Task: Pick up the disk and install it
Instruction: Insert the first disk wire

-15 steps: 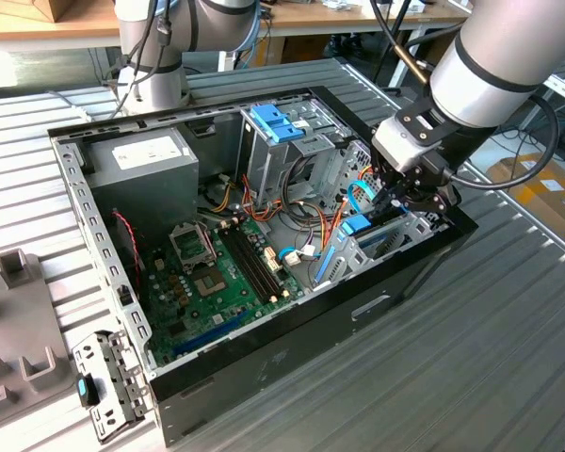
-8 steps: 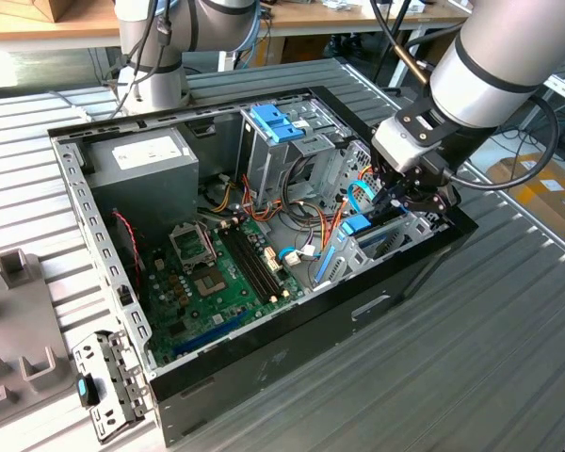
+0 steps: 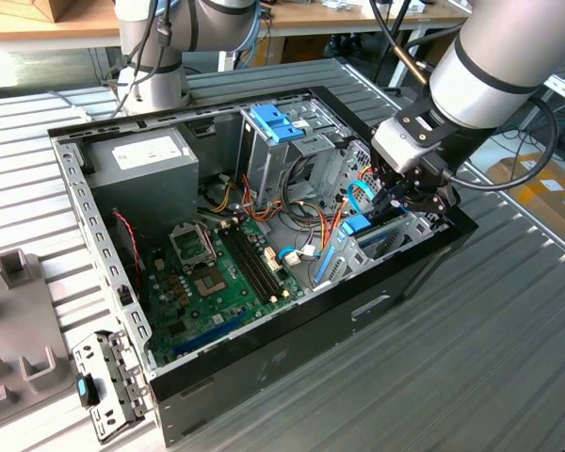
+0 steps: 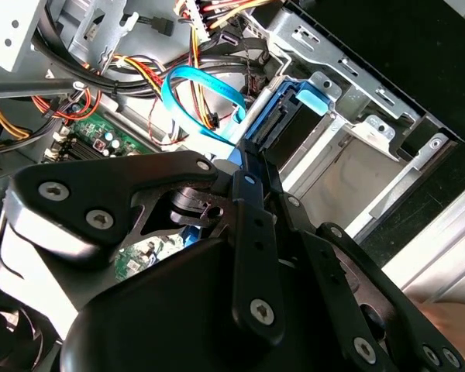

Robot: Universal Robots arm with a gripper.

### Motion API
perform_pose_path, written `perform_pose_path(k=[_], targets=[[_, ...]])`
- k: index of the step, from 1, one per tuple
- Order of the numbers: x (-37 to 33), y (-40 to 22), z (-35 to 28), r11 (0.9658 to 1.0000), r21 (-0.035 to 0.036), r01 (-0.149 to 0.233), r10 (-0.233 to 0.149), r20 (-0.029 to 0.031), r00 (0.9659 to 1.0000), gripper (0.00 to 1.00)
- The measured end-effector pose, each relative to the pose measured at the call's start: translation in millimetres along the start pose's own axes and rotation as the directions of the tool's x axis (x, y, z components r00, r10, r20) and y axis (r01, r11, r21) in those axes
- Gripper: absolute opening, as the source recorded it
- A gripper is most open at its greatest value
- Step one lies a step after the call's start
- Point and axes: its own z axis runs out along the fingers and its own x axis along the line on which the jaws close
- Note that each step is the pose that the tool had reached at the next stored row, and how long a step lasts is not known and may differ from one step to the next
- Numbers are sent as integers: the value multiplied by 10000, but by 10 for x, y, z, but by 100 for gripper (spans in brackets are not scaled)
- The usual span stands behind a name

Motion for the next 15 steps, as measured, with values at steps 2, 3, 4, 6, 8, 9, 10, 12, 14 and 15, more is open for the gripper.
perform_pose_path(k=[2, 3, 4, 6, 8, 9, 10, 12, 14, 15], targets=[[0, 0, 1, 10000, 1, 0, 0, 0, 10000, 16], [0, 1, 3, 10000, 1, 0, 0, 1, 10000, 16], [1, 1, 3, 10000, 1, 0, 0, 0, 10000, 16], [2, 3, 14, 10000, 0, 0, 0, 0, 10000, 16], [2, 3, 15, 10000, 0, 0, 0, 0, 10000, 16], [2, 3, 15, 10000, 0, 0, 0, 0, 10000, 16], [2, 3, 17, 10000, 0, 0, 0, 1, 10000, 16], [3, 3, 19, 10000, 0, 0, 0, 0, 10000, 16], [3, 3, 19, 10000, 0, 0, 0, 0, 10000, 16], [3, 4, 20, 10000, 0, 0, 0, 0, 10000, 16]])
